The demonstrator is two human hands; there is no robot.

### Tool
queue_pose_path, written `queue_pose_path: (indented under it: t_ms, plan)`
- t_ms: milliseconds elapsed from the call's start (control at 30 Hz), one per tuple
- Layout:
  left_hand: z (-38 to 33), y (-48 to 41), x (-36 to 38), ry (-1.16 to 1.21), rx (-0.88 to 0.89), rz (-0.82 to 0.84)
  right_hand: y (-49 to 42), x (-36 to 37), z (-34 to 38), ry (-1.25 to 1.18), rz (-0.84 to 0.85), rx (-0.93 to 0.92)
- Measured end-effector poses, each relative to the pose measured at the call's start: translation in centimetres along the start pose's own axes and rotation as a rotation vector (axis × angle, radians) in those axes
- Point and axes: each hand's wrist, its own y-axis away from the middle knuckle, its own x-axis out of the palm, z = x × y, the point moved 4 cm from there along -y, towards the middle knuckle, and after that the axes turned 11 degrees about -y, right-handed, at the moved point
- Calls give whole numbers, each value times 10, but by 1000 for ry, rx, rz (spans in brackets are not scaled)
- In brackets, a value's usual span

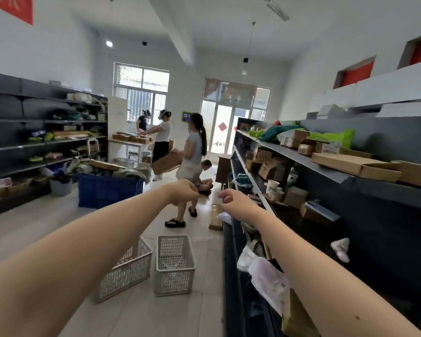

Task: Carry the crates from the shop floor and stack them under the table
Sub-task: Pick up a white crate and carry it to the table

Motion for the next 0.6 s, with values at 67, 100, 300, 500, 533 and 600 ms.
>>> queue_pose_path:
  t_ms: [67, 100, 300, 500, 533, 600]
  plan:
    - [23, -17, -2, 16, -31, 15, -25, 16, 7, 32, 38, -23]
    - [35, -28, -3, 20, -43, 13, -41, 24, 10, 54, 64, -38]
    - [77, -113, -7, -86, -50, -78, -145, 46, 6, 290, 160, -190]
    - [112, -210, -19, -172, -113, -114, -263, 61, -12, 326, 224, -237]
    - [120, -224, -21, -167, -127, -119, -282, 63, -16, 326, 233, -237]
    - [136, -252, -23, -172, -155, -97, -318, 70, -26, 302, 260, -217]
